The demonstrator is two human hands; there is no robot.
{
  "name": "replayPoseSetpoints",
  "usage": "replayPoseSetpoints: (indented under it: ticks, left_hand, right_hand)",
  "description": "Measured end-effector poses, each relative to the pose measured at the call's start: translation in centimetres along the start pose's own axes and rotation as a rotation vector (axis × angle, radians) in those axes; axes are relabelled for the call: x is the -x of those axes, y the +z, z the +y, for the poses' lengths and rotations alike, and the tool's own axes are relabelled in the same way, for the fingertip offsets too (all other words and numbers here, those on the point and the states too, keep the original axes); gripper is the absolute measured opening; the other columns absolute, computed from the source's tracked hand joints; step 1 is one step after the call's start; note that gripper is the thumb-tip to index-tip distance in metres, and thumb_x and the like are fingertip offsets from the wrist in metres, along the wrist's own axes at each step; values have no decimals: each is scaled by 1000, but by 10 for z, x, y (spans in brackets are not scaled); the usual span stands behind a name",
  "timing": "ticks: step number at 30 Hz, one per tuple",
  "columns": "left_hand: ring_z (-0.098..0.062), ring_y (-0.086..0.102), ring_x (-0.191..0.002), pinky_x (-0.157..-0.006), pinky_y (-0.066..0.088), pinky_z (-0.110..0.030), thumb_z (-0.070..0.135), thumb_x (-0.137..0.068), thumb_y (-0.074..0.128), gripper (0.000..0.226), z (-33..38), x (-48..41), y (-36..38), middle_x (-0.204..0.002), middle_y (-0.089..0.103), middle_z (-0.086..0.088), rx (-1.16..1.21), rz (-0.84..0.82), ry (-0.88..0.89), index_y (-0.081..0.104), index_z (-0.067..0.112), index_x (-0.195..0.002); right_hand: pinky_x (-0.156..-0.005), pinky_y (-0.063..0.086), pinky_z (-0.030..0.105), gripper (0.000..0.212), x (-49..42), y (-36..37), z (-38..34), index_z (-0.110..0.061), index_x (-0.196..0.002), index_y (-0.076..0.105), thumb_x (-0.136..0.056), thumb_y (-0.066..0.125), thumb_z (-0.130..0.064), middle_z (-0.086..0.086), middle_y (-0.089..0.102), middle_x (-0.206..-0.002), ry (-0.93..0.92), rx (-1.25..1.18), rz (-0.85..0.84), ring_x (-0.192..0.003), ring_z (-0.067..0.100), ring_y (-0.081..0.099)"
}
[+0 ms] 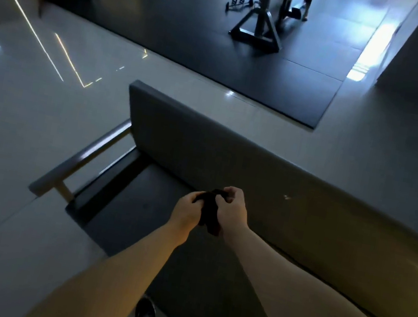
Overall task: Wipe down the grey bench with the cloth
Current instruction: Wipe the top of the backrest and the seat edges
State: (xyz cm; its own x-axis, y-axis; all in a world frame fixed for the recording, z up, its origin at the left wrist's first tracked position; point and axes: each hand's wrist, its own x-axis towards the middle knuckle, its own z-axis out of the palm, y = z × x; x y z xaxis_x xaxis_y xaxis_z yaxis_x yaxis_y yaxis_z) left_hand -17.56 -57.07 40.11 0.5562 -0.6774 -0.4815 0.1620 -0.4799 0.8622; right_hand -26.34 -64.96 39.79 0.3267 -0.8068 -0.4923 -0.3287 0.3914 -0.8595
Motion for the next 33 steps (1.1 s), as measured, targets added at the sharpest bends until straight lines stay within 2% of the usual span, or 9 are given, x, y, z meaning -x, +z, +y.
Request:
replayPoseSetpoints:
  ticks: [4, 9, 12, 16, 18, 22, 26, 29, 33]
  left_hand:
    - [-23, 68, -98, -69, 52, -30, 22, -103, 49, 24, 4, -20, -63, -110, 70, -6, 94, 59, -14, 63, 22, -122]
    - [-23, 68, -102, -74, 56, -32, 22, -104, 47, 24, 1, -64, -157, -111, 69, -7, 155, 67, 6, 60, 21, -124]
    - [-23, 70, -101, -76, 58, -33, 25, -104, 48, 26, 3, -98, -213, -112, 70, -7, 123, 22, -2, 61, 20, -126]
    - [-19, 67, -93, -56, 51, -19, 22, -105, 49, 25, 17, -134, -265, -113, 68, -9, 56, -72, -14, 60, 17, -126]
    - [-19, 66, -93, -58, 51, -20, 19, -105, 49, 25, 28, -151, -275, -114, 66, -9, 26, -128, -9, 58, 16, -128]
    - [-20, 65, -102, -70, 53, -27, 11, -103, 48, 29, 47, -171, -270, -118, 63, -8, -57, -271, 18, 54, 20, -130]
    - [-20, 63, -106, -78, 57, -32, 13, -102, 52, 34, 56, -192, -253, -123, 60, -3, -177, -378, 107, 52, 27, -133]
    - [-18, 61, -109, -81, 57, -32, 17, -101, 55, 38, 54, -212, -241, -128, 55, 0, -318, -426, 176, 50, 30, -136]
    - [-16, 54, -119, -101, 53, -41, 21, -99, 56, 41, 61, -247, -226, -139, 43, 3, -538, -569, 285, 50, 33, -138]
  right_hand:
    - [-88, 59, 51, 18, -8, 65, -20, -30, -114, 47, -102, 56, -19, 1, 56, -111, -42, 15, -23, -103, 25, 62]
    - [-86, 60, 48, 8, -26, 171, -35, -24, -109, 54, -101, 56, -26, 5, 47, -121, -71, 64, 4, -99, 23, 58]
    - [-83, 57, 41, 14, -31, 234, -46, -24, -112, 54, -101, 58, -32, 4, 39, -122, 2, -2, 27, -95, 22, 54]
    - [-89, 56, 43, 27, -35, 291, -63, -27, -122, 52, -100, 59, -40, 6, 37, -126, 94, -79, 17, -98, 23, 53]
    - [-94, 56, 46, 31, -40, 303, -74, -28, -128, 50, -100, 58, -37, 6, 38, -129, 106, -98, 27, -104, 25, 54]
    - [-85, 54, 42, 23, -54, 302, -86, -32, -125, 50, -102, 52, -27, 8, 41, -129, 100, -165, 133, -107, 27, 54]
    - [-92, 57, 48, 29, -76, 291, -83, -35, -124, 54, -100, 51, -19, 8, 48, -129, 41, -221, 223, -108, 26, 57]
    - [-85, 56, 37, 33, -91, 284, -74, -30, -129, 55, -102, 50, -12, 4, 53, -125, 38, -275, 290, -105, 18, 57]
    - [-76, 52, 29, 35, -117, 276, -72, -30, -127, 57, -101, 51, -8, 7, 48, -135, 59, -351, 511, -114, 23, 54]
